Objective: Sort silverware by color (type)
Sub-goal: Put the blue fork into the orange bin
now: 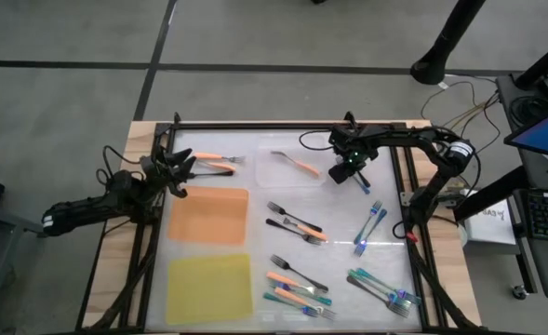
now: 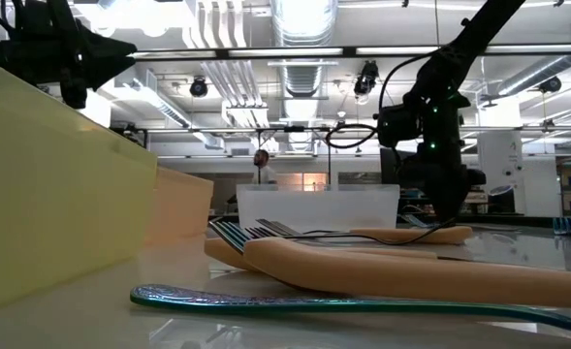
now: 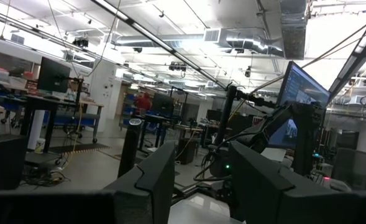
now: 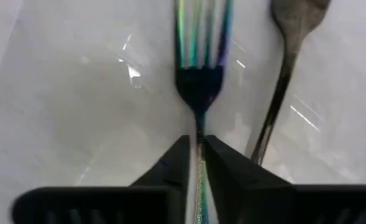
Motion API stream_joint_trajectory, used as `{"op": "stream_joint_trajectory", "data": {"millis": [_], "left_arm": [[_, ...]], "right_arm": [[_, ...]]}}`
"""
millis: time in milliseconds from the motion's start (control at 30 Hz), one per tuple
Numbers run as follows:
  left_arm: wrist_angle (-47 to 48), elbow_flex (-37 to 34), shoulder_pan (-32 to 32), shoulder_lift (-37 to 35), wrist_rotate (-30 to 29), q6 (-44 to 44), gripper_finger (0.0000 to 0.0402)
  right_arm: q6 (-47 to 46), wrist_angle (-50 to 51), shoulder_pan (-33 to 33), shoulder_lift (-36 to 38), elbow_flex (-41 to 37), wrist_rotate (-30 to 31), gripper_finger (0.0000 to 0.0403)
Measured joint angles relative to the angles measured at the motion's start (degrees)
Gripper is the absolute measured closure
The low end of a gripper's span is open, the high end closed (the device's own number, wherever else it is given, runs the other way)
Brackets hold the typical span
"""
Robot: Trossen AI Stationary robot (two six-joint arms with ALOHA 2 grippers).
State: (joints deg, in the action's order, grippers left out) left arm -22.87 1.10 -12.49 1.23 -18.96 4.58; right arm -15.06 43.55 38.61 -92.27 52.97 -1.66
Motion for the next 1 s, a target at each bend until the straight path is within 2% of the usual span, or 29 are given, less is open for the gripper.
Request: {"op": "stream_joint_trajectory", "data": {"millis": [267,533,767,1000], "left_arm": [[0.0,0.0,0.0,0.0,0.02,0.0,0.0269],[0.0,0.0,0.01,0.02,0.02,0.01,0.0269],[0.0,0.0,0.0,0.02,0.02,0.0,0.0269],[0.0,0.0,0.0,0.0,0.02,0.0,0.0269]], "right_arm": [[2.98,-1.91,-0.13,1.84,-0.13,1.07,0.0393],[5.95,-4.31,-0.12,10.19,-0.06,4.16,0.0393],[5.5,-11.72,-1.6,19.71,-0.04,11.8,0.0394],[6.21,-23.44,-5.3,25.66,0.0,12.25,0.0394]]}}
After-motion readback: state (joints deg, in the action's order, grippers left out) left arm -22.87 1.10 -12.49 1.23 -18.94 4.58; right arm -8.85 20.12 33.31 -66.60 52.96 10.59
